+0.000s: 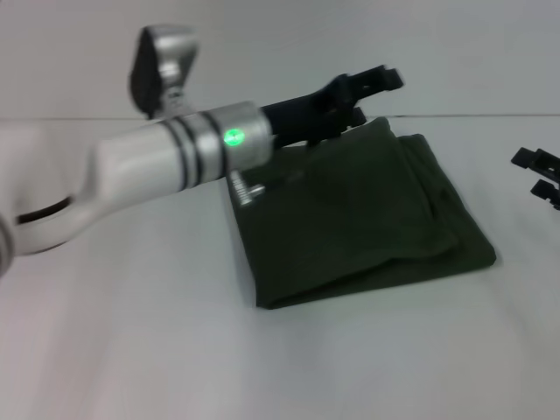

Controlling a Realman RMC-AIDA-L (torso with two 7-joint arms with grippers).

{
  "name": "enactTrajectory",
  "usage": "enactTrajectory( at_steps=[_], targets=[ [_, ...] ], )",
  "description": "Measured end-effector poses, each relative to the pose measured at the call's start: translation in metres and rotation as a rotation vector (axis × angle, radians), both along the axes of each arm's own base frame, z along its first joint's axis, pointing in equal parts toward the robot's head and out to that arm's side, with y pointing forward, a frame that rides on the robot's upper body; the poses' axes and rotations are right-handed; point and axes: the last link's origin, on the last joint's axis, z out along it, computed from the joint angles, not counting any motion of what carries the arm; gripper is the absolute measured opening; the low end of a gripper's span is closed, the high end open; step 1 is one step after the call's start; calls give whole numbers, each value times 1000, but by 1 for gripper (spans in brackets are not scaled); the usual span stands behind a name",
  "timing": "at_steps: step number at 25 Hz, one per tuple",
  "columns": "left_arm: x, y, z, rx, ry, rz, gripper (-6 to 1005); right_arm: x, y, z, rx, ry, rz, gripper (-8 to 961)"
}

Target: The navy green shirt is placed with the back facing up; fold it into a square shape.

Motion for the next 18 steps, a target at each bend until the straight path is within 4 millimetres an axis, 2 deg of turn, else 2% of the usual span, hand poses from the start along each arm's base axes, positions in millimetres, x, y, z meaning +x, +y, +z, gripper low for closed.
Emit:
enactTrajectory(
  at_steps=[4,10,15,18],
  targets=[
    [-23,-17,26,-56,-82,-18,847,-7,1,3,-80,-30,52,821],
    [-58,-46,52,-183,-73,-74,847,-24,14,9,-300,-97,88,818],
    [-74,-63,74,-192,-39,-153,848,-47,34,10,-459,-184,61,815],
    [-77,-68,81,-183,-2,-193,848,-62,48,10,-502,-232,44,814]
  ],
)
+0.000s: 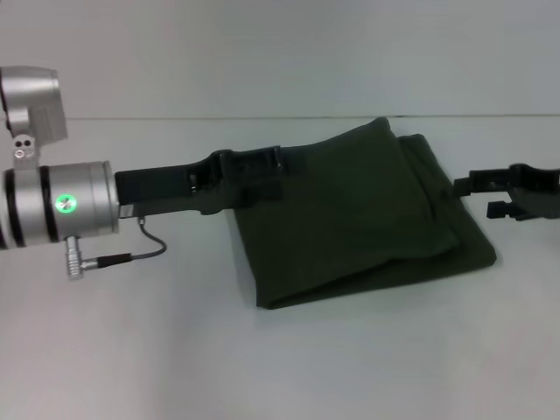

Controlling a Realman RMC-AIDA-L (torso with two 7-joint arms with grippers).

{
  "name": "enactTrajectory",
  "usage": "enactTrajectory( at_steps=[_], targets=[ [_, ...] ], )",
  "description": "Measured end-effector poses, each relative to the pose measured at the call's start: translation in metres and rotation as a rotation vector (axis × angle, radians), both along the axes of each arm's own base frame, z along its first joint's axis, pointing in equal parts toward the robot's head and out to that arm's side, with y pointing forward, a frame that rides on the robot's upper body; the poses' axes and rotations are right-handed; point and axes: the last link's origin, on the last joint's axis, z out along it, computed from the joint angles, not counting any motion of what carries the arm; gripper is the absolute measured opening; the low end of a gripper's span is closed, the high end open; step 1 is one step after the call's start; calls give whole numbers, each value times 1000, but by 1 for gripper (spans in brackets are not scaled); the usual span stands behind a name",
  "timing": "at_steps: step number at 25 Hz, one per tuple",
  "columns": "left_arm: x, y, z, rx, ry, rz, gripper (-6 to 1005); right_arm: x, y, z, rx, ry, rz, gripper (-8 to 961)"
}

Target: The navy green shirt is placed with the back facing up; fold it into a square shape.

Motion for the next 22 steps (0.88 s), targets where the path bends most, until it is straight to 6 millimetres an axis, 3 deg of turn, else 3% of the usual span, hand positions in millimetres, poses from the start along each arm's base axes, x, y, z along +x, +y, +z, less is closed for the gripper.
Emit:
enactTrajectory(
  at_steps=[5,11,22],
  targets=[
    [-7,-4,4,-11,84,-42,848,-23,19,-2,-27,-90,-7,812],
    [-13,-2,15,35,63,-29,848,-40,30,-14,-31,-116,-8,809],
    [-16,-1,21,85,40,-23,848,-44,34,-50,-20,-181,3,804]
  ],
)
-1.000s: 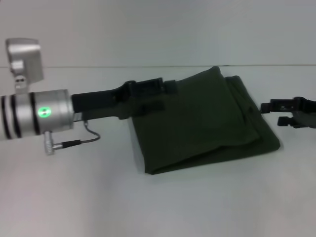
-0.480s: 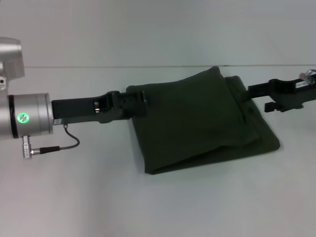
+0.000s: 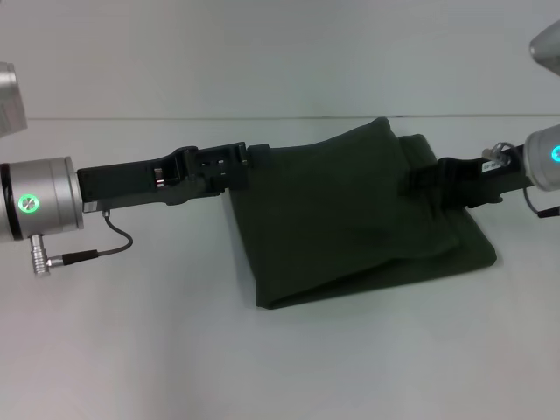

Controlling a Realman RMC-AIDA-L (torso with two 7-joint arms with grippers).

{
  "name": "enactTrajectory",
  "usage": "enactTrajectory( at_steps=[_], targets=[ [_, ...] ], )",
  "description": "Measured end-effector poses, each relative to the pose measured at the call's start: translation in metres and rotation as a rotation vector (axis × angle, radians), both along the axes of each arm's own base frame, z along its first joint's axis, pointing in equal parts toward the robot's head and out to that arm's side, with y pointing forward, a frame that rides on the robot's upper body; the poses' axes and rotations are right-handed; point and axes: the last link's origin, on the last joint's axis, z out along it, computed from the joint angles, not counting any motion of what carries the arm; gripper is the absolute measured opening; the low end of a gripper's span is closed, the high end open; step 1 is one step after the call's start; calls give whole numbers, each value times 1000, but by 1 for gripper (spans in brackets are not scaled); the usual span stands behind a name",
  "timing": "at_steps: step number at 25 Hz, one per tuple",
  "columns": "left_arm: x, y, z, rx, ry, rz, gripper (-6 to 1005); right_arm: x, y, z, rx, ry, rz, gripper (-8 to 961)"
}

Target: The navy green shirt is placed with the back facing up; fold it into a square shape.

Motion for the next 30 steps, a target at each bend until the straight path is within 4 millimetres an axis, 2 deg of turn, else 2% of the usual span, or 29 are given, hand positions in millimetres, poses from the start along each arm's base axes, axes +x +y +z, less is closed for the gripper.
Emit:
enactTrajectory(
  at_steps=[15,29,30],
  targets=[
    [3,4,1,18,-12,3,847,-10,-1,-27,0,-42,52,797],
    [5,5,-3,22,-15,5,847,-13,2,-20,15,-17,26,790],
    [5,6,-3,22,-15,6,847,-14,2,-20,14,-16,28,744]
  ],
)
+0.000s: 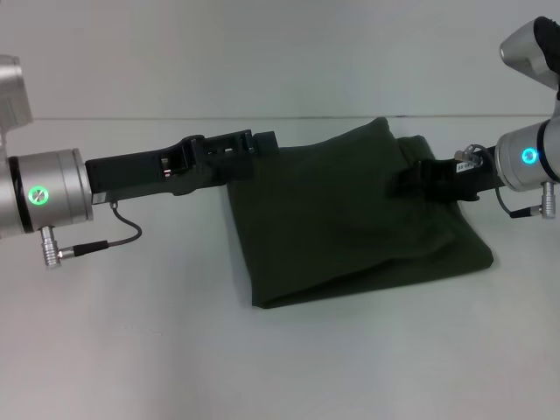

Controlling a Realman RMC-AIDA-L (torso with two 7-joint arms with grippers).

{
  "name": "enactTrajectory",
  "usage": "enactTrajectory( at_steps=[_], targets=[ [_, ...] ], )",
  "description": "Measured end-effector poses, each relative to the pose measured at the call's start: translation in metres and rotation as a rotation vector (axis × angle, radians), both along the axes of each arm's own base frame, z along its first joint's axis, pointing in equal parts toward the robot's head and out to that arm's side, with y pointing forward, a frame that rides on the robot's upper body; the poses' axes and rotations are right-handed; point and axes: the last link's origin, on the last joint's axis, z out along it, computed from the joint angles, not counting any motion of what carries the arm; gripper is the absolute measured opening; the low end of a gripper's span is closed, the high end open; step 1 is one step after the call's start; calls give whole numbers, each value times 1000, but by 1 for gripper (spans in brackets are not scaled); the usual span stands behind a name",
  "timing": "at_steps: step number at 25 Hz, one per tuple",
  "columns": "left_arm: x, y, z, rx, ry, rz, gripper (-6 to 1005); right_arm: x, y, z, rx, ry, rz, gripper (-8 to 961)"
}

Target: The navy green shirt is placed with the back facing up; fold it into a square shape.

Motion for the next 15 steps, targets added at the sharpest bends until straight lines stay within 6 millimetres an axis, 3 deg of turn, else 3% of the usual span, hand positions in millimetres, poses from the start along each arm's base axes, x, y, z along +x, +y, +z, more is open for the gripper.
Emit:
enactTrajectory(
  at_steps=[4,10,15],
  targets=[
    [-1,1,2,8,-5,5,847,-2,1,0,-1,-1,4,558],
    [-2,1,4,19,-14,14,848,-2,1,-2,-3,-16,13,363],
    [-2,1,4,21,-14,16,847,-1,1,-2,0,-19,13,365]
  ],
)
